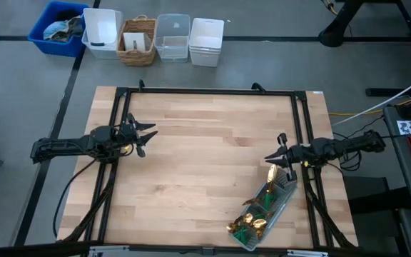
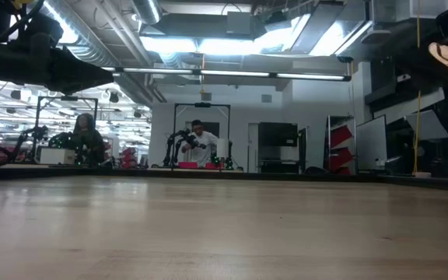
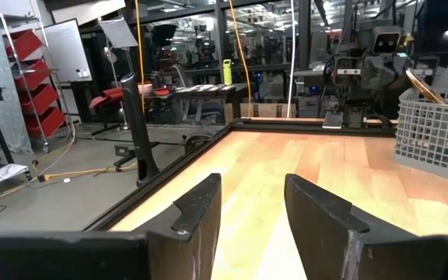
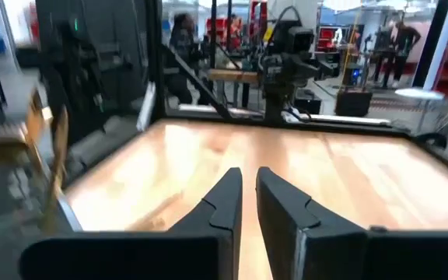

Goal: Sort silverware
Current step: Return to Home Position

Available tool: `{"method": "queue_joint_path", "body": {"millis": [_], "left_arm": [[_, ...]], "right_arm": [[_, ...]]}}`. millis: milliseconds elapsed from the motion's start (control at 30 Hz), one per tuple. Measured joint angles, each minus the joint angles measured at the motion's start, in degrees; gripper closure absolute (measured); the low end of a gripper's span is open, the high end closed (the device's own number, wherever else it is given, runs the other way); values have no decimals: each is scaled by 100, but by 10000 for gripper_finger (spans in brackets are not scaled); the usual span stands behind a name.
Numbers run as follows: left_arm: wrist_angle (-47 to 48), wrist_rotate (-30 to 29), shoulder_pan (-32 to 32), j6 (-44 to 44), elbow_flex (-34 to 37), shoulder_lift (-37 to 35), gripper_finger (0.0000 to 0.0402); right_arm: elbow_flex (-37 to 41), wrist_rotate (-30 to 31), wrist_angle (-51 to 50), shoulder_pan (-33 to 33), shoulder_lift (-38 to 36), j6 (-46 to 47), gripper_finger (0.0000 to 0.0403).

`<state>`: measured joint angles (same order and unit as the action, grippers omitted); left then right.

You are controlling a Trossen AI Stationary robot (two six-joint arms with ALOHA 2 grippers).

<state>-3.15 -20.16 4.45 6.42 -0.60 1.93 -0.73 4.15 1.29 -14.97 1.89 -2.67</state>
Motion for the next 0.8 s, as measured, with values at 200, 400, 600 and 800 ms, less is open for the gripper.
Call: {"method": "queue_joint_path", "body": {"millis": [200,400,600,800], "left_arm": [[-1,0,0,0,0,0,267],[-1,0,0,-1,0,0,267],[-1,0,0,0,0,0,267],[-1,0,0,0,0,0,267]], "right_arm": [[-2,-18,-22,1,57,-276,359],[-2,-21,0,1,57,-282,359],[0,-10,87,1,59,-327,359],[0,-12,95,1,61,-322,359]]}}
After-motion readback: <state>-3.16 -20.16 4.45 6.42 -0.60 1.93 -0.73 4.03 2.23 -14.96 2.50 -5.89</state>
